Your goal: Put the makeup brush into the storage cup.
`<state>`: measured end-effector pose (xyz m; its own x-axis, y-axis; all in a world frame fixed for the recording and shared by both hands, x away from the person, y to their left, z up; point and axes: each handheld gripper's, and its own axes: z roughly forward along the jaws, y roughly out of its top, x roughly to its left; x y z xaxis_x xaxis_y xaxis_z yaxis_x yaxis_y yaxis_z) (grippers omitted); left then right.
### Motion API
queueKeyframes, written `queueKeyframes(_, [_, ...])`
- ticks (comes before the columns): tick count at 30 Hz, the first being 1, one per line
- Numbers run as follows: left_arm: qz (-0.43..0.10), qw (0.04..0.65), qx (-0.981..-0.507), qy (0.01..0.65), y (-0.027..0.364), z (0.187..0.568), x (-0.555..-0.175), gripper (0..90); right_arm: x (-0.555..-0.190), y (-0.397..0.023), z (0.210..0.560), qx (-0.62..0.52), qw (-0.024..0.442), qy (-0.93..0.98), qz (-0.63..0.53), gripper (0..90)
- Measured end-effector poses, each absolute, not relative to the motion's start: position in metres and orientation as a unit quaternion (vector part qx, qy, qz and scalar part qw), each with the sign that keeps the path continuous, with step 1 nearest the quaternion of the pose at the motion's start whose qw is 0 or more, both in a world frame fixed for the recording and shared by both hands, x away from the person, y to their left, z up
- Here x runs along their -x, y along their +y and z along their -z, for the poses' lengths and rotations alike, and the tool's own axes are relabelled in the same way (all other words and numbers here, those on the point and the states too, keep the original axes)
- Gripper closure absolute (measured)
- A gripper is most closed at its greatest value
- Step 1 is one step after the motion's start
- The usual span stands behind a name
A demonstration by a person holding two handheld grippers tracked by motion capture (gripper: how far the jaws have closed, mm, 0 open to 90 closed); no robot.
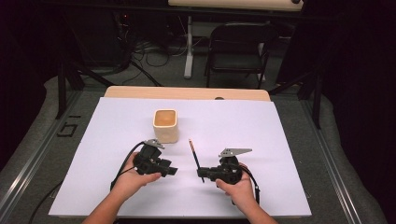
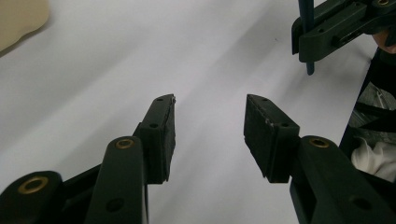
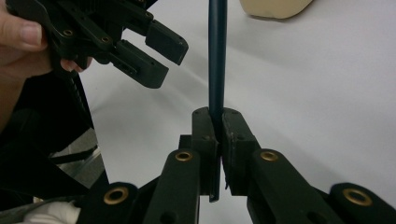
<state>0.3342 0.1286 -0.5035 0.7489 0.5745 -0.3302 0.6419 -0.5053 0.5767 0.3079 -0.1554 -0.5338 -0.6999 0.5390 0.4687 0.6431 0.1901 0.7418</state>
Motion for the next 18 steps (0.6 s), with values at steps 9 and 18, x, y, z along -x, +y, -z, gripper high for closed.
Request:
queueKeyframes(9, [0.052, 0.353, -0.864, 0.356, 0.1293, 0.5072, -0.3352, 54.7, -0.3102, -0.1572, 0.5410, 0.406, 0.083, -0.743, 0.525, 85.1])
queueKeyframes(18, [0.058, 0.367, -0.854, 0.365, 0.1288, 0.5084, -0.3347, 55.8, -0.3095, -0.1568, 0.5415, 0.408, 0.077, -0.740, 0.528, 85.1])
